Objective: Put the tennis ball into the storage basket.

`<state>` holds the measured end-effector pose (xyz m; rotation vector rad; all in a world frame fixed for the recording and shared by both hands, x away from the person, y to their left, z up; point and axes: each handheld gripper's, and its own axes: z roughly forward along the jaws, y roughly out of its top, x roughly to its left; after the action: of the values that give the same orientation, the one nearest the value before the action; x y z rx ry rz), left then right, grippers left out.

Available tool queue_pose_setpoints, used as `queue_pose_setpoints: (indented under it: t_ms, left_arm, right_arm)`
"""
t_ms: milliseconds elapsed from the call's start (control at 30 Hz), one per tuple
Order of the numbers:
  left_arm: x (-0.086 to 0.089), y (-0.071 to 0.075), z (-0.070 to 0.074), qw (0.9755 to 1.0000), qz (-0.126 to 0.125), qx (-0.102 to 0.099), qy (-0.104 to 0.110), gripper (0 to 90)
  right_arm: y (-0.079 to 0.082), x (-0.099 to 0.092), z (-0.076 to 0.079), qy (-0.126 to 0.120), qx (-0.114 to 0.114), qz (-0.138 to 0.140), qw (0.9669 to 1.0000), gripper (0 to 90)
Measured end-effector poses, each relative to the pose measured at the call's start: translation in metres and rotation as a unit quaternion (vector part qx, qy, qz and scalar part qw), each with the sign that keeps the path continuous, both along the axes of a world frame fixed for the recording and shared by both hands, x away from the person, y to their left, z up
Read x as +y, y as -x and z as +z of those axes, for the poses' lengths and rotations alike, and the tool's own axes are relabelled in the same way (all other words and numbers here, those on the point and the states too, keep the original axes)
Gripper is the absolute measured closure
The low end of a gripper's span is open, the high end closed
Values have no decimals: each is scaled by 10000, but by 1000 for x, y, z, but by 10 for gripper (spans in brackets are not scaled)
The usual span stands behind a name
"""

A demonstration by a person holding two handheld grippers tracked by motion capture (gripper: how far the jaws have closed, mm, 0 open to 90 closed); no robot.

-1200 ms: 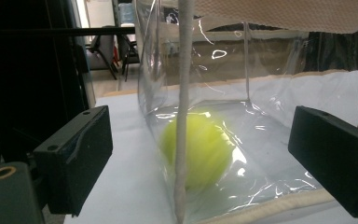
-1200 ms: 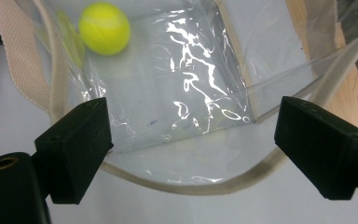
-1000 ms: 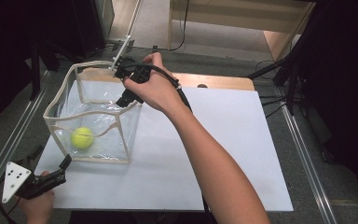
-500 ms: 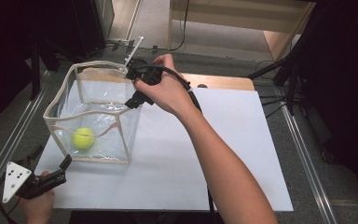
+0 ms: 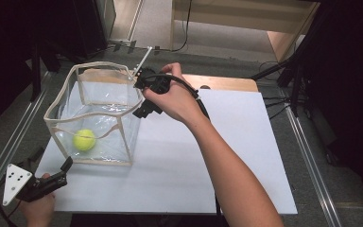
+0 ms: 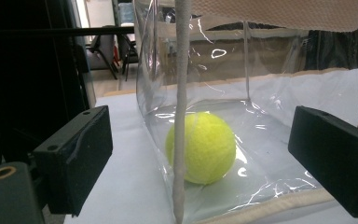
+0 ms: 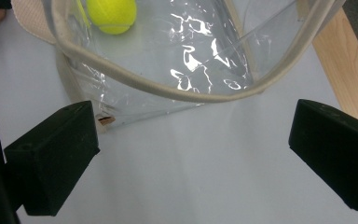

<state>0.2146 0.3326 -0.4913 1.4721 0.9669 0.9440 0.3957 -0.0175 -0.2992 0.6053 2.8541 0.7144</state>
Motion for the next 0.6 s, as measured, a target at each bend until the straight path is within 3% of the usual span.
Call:
queue_pose_setpoints:
  t_ms: [333, 600]
  left_arm:
    - [0, 0, 0, 10000, -3, 0, -7, 68]
    - [-1, 0, 0, 10000, 0, 1, -19, 68]
  right_arm:
    - [2, -4, -21, 118, 53, -16, 9999, 0]
    - [6, -4, -37, 76, 99, -67, 9999, 0]
